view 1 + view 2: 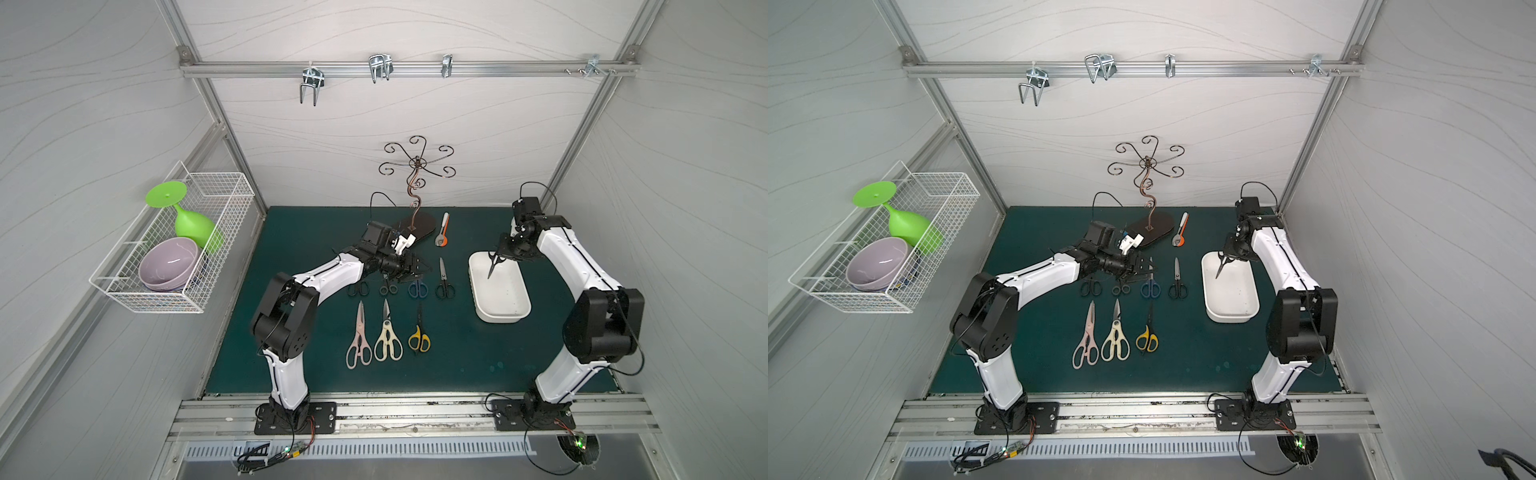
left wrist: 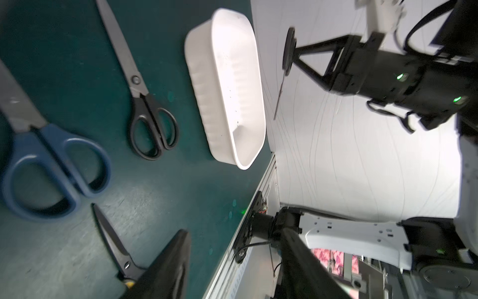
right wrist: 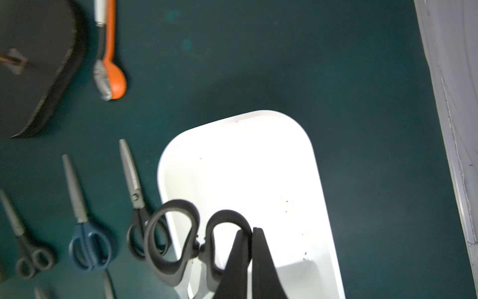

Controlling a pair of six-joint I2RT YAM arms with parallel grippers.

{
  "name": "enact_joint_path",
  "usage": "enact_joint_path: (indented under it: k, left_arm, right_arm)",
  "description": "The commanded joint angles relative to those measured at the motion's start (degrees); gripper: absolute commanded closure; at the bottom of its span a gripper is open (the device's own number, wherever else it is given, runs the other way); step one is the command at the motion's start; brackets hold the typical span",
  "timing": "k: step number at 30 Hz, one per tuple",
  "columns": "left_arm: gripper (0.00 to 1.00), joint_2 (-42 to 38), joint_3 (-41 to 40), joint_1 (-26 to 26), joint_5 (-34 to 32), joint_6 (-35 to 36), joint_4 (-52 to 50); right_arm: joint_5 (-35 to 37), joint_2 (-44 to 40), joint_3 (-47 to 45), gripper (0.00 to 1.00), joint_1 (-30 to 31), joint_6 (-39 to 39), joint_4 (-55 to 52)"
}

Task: Take the scissors out of the storage box
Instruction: Pick up the scissors from the storage box.

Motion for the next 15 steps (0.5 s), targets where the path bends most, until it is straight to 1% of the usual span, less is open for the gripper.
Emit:
enact_joint_path:
  k: [1,2,3,7,9,12,15]
  left_arm:
    - [0.51,1.43,1.39,-1.35,2.75,-3.82,10.95]
    - [0.56,1.52,1.49,-1.70,2.72,-4.16,11.88]
    - [0.56,1.54,1.57,-2.11,2.53,-4.39,12.56]
    - [0.56,0.82,1.25,-3.26,2.03,-4.24,13.86]
    - [0.55,0.49,1.06,-3.81,2.41,-3.93,13.96]
    - [0.54,0.40,0.51,-4.75,2.28,-2.93,12.98]
    - [0.52,-0.10,-1.15,-4.98,1.67,-3.55,14.43]
  right_arm:
    - [-2.80,-2.53,0.35,1.00,5.11,2.14,-3.75]
    - [-3.95,-3.03,0.21,1.00,6.54,2.94,-3.51]
    - [-5.18,-3.55,-0.04,1.00,8.00,4.14,-3.15]
    - [-5.43,-3.86,0.59,1.00,13.88,6.62,-2.54]
    - [-5.50,-3.42,1.08,1.00,15.85,7.34,-2.34]
    - [-7.30,-2.42,2.08,1.00,17.23,8.32,-2.20]
    - [-7.38,-2.03,2.79,1.00,18.00,8.69,-1.99]
